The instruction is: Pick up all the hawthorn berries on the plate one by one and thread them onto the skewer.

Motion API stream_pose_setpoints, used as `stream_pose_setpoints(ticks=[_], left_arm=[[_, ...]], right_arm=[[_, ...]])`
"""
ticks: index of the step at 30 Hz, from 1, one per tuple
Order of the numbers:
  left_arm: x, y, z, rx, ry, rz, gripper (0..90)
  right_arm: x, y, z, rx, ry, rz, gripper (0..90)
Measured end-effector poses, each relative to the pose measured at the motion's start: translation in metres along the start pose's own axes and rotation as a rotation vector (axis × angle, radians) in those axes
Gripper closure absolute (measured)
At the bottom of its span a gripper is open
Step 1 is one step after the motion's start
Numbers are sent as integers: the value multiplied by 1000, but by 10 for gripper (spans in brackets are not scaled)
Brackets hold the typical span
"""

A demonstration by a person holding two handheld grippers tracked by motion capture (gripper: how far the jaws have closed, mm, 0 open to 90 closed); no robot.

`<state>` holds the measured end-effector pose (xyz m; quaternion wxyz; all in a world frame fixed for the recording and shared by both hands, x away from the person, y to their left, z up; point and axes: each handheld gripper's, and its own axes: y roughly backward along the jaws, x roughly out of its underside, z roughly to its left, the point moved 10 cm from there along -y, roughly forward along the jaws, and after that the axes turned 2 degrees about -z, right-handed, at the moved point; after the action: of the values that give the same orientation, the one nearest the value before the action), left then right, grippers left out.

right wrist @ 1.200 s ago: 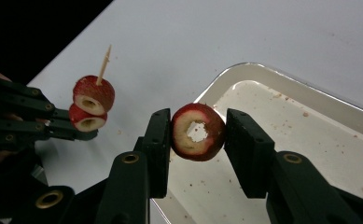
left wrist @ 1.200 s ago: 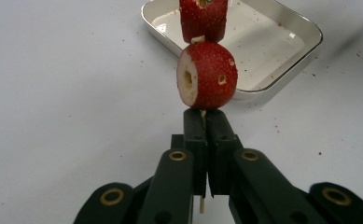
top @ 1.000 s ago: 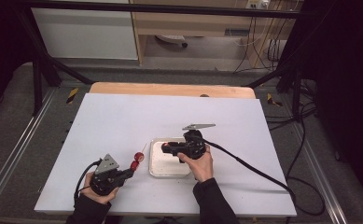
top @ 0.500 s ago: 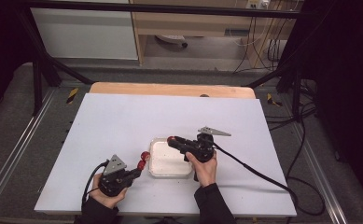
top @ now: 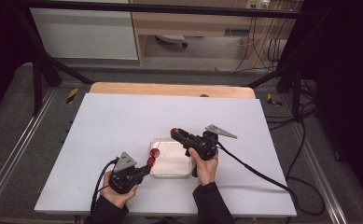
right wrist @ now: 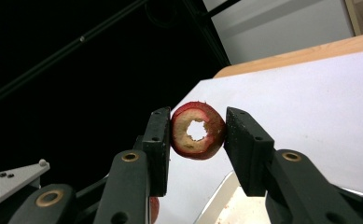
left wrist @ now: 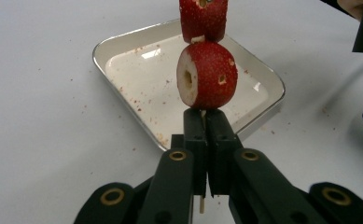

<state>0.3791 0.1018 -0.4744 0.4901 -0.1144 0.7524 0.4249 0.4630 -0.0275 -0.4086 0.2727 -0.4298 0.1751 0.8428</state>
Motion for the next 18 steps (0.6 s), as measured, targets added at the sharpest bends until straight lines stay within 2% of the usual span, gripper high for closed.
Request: stream_pose_setpoints(ticks=[9, 13, 18], left_arm=[[-11, -7, -13, 18, 11, -14, 880], [-16, -11, -17, 33, 45, -23, 880], [-22, -15, -23, 46, 55, -31, 880]], right_arm=[[-11, 1, 2, -17, -23, -64, 621], [-16, 1, 2, -25, -18, -93, 621], [-18, 1, 3, -27, -24, -122, 622]])
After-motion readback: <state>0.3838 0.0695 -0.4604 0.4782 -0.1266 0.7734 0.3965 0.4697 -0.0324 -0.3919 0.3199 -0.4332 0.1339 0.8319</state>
